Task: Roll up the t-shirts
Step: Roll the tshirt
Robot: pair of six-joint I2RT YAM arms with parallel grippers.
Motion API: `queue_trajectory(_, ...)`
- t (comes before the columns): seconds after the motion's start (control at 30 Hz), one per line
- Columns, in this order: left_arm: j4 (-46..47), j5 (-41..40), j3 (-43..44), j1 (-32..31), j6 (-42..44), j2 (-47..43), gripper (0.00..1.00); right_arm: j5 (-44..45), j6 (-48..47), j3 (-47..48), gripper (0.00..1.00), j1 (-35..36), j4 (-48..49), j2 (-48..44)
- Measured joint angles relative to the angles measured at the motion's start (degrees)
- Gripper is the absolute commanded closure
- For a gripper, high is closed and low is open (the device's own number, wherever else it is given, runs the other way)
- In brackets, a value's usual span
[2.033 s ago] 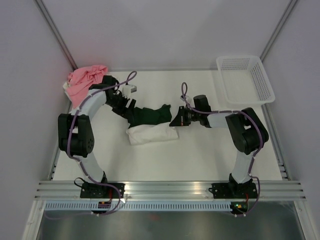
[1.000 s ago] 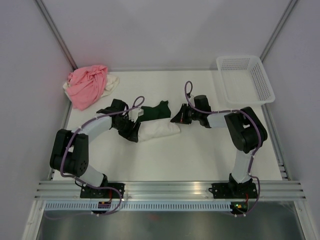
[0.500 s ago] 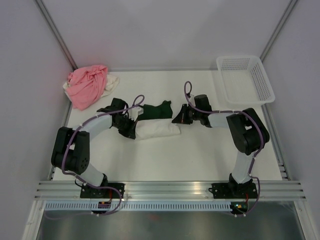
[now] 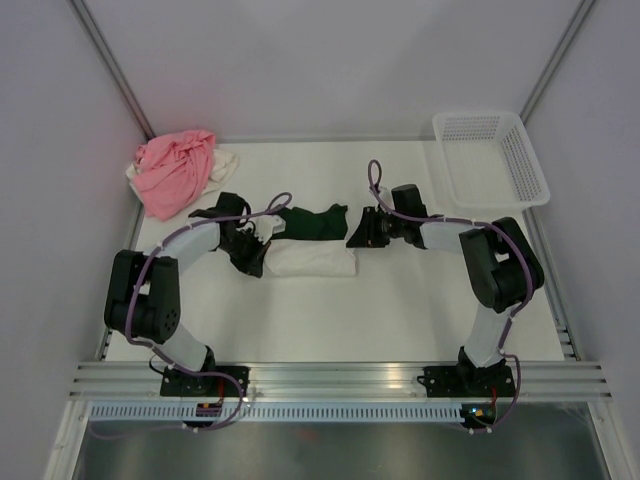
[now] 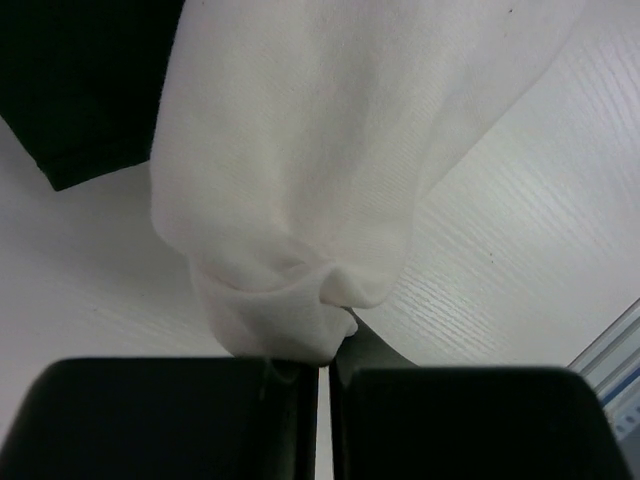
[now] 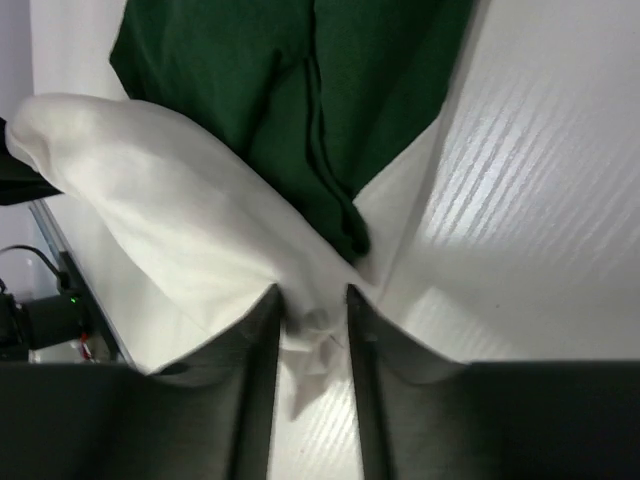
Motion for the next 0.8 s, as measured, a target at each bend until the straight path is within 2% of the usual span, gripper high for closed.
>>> queue_trajectory(0.03, -0.6, 0.2, 0.4, 0.0, 0.0, 0.4, 0.98, 0.3, -0.3, 0.0, 0.53, -0.1, -0.4, 0.0)
queue_trajectory(0.13, -2.7, 1.1, 1.5, 0.6, -0.1, 1.5, 0.98, 0.6, -1.1, 0.3, 0.50, -0.9, -1.7, -0.4)
queue_trajectory(0.43, -4.9, 2.6, 2.5, 0.8, -1.3, 3.8, 0.98, -1.3, -1.3, -5.0, 0.52, -4.1, -2.4, -9.3)
queue_trajectory(0.7, -5.5, 2.6, 3.4, 0.8, -1.4, 3.8, 0.98, -1.6, -1.8, -6.0, 0.51, 4.6, -1.2, -5.6)
queue_trajectory(0.8, -5.7, 2.6, 3.4, 0.8, -1.4, 3.8, 0.98, -1.5, -1.2, -5.9, 0.52, 4.7, -0.1, -3.3)
